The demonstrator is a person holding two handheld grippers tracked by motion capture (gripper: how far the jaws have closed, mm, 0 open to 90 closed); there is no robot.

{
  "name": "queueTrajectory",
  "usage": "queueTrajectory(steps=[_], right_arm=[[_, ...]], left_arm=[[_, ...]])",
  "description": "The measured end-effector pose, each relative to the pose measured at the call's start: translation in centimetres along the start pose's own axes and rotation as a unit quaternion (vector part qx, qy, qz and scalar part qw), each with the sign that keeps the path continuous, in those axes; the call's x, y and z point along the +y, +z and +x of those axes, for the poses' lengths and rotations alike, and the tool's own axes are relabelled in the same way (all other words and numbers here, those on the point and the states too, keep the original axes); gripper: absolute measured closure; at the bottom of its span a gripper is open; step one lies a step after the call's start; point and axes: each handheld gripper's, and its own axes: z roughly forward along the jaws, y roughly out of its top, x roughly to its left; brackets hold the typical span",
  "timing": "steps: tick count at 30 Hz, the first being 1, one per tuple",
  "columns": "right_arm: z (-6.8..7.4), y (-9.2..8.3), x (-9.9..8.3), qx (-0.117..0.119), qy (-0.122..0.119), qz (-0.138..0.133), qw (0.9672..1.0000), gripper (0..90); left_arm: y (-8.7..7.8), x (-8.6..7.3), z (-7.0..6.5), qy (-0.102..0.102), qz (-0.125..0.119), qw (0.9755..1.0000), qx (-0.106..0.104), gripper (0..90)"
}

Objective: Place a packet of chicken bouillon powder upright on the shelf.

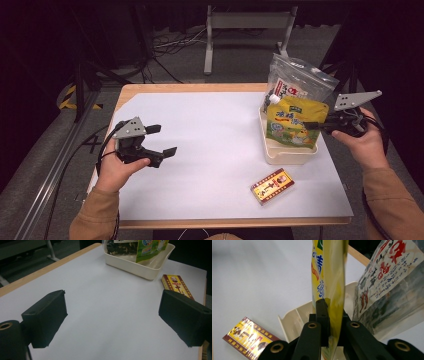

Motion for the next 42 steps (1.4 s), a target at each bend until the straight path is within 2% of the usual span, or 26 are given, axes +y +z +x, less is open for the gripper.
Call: queueTrajectory(steps=[12, 22, 33, 42], right_arm=[[-0.4, 1.2, -1.5, 0.002, 0.023, -0.014, 0.9996, 86.9], [-0.4, 1.6, -2.9, 0.005, 0.04, -0.028, 0.9988, 86.8], [-0.2, 2.1, -4.3, -0.006, 0.054, -0.026, 0.9982, 86.1], [0.2, 2.1, -4.3, -0.015, 0.051, -0.02, 0.9984, 85.0]], left_arm=[[0.1, 0.1, 0.0, 0.004, -0.002, 1.0, 0.002, 8.6], [0.9, 0.2, -0.2, 0.007, 0.0, 1.0, -0.004, 9.2], [1.6, 0.4, -0.5, 0.012, 0.006, 0.9998, -0.011, 9.3], [2.3, 0.5, -0.8, 0.016, 0.011, 0.9996, -0.019, 9.3]])
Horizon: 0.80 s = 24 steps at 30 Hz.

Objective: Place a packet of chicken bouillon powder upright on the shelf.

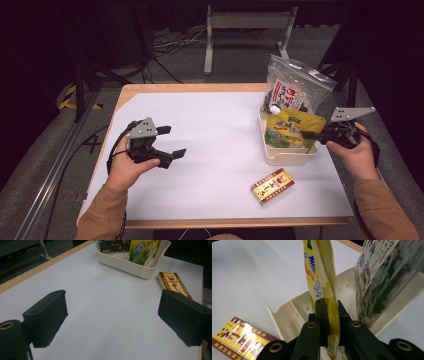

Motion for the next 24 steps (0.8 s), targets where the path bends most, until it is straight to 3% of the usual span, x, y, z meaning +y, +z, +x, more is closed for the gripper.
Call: queueTrajectory(steps=[4, 8, 15, 19, 24], right_arm=[[0.0, -0.1, 0.1, -0.006, 0.003, 0.006, 1.0, 83.2], [0.3, -0.3, 0.3, -0.009, 0.009, 0.001, 0.9999, 73.2], [1.0, -1.2, 0.5, -0.036, 0.006, -0.011, 0.9993, 55.5], [1.8, -2.1, 0.6, -0.06, -0.004, -0.005, 0.9982, 51.6], [2.5, -3.4, 0.7, -0.081, 0.004, -0.004, 0.9967, 45.8]], left_arm=[[0.4, 0.0, -0.1, -0.001, 0.005, 1.0, -0.004, 9.3], [0.9, 0.0, -0.2, 0.001, 0.008, 1.0, -0.006, 9.3], [1.5, 0.1, -0.5, 0.001, 0.012, 0.9998, -0.012, 9.3], [1.9, 0.4, -0.8, 0.008, 0.013, 0.9998, -0.016, 9.3], [2.4, 0.8, -1.3, 0.007, 0.021, 0.9996, -0.018, 9.2]])
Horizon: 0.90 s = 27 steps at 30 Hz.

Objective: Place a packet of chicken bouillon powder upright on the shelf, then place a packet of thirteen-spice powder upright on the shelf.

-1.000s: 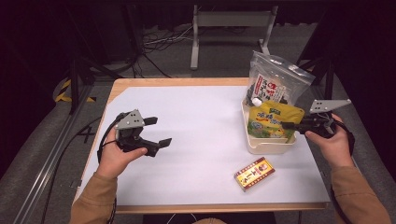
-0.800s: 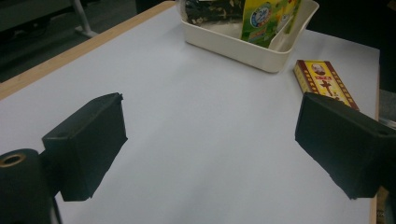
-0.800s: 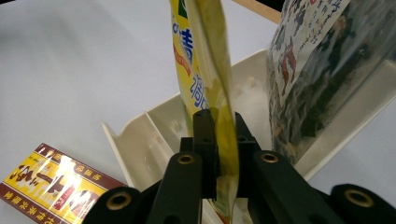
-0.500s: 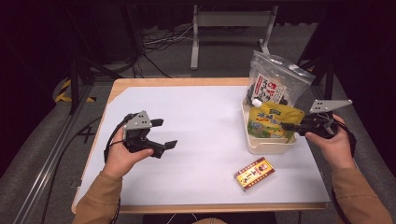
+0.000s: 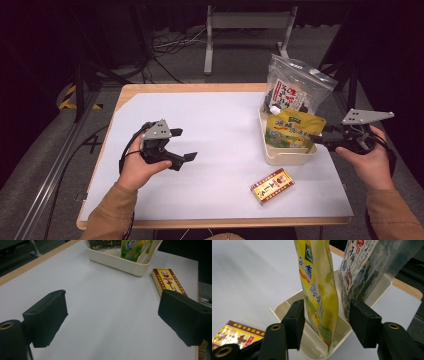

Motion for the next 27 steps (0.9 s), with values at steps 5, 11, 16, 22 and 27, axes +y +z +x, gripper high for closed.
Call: queueTrajectory(steps=[5, 11, 16, 22, 27], right_arm=[[0.7, -1.5, -0.1, -0.009, 0.014, -0.006, 0.9998, 41.7], [1.5, -2.8, -0.5, -0.015, 0.027, -0.013, 0.9994, 40.0], [2.0, -3.3, -0.8, -0.022, 0.033, -0.012, 0.9992, 39.2], [2.7, -3.5, -1.4, -0.03, 0.048, -0.018, 0.9982, 38.7], [3.0, -3.6, -2.0, -0.033, 0.055, -0.028, 0.9976, 38.7]], left_arm=[[0.8, 0.7, -0.8, -0.001, 0.013, 0.9999, -0.004, 9.3], [2.2, 1.7, -2.1, -0.015, 0.003, 0.9988, -0.047, 8.8], [3.8, 2.5, -3.2, -0.009, 0.01, 0.9977, -0.066, 8.4], [5.9, 3.4, -4.6, 0.004, 0.028, 0.9957, -0.088, 8.7], [7.7, 4.1, -5.8, 0.02, 0.04, 0.9939, -0.101, 8.7]])
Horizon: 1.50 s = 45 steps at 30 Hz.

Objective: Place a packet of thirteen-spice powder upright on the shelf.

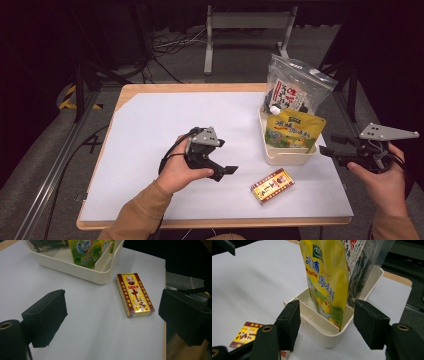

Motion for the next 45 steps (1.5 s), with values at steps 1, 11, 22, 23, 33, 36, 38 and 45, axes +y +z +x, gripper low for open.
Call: queueTrajectory(steps=[1, 11, 22, 23, 33, 36, 38, 45], right_arm=[[0.0, 0.0, -0.1, 0.001, 0.001, -0.002, 1.0, 38.6], [0.5, 0.5, -0.3, 0.0, 0.008, 0.006, 1.0, 37.9], [1.4, 1.2, -0.2, 0.016, -0.002, 0.018, 0.9997, 35.6], [1.5, 1.2, -0.2, 0.017, -0.003, 0.019, 0.9997, 35.6], [2.1, 1.5, 0.1, 0.018, -0.013, 0.023, 0.9995, 34.5], [2.2, 1.6, 0.1, 0.017, -0.015, 0.025, 0.9994, 34.2], [2.2, 1.6, 0.1, 0.017, -0.016, 0.026, 0.9994, 34.0], [2.1, 1.5, 0.0, 0.016, -0.009, 0.024, 0.9996, 32.6]], left_arm=[[0.4, 0.1, -0.2, 0.003, 0.004, 1.0, 0.0, 8.7], [3.8, 0.7, -1.7, 0.015, 0.038, 0.999, -0.02, 8.7], [7.8, -0.1, -2.5, 0.007, 0.072, 0.9968, -0.034, 8.7], [8.1, -0.2, -2.6, 0.008, 0.076, 0.9964, -0.036, 8.8], [10.3, -0.2, -3.6, 0.01, 0.096, 0.9941, -0.049, 8.7], [11.5, -0.1, -3.9, 0.011, 0.11, 0.9921, -0.059, 8.6], [12.3, 0.0, -4.1, 0.013, 0.122, 0.9905, -0.062, 8.1], [14.5, -0.1, -4.4, 0.008, 0.14, 0.9881, -0.063, 7.3]])
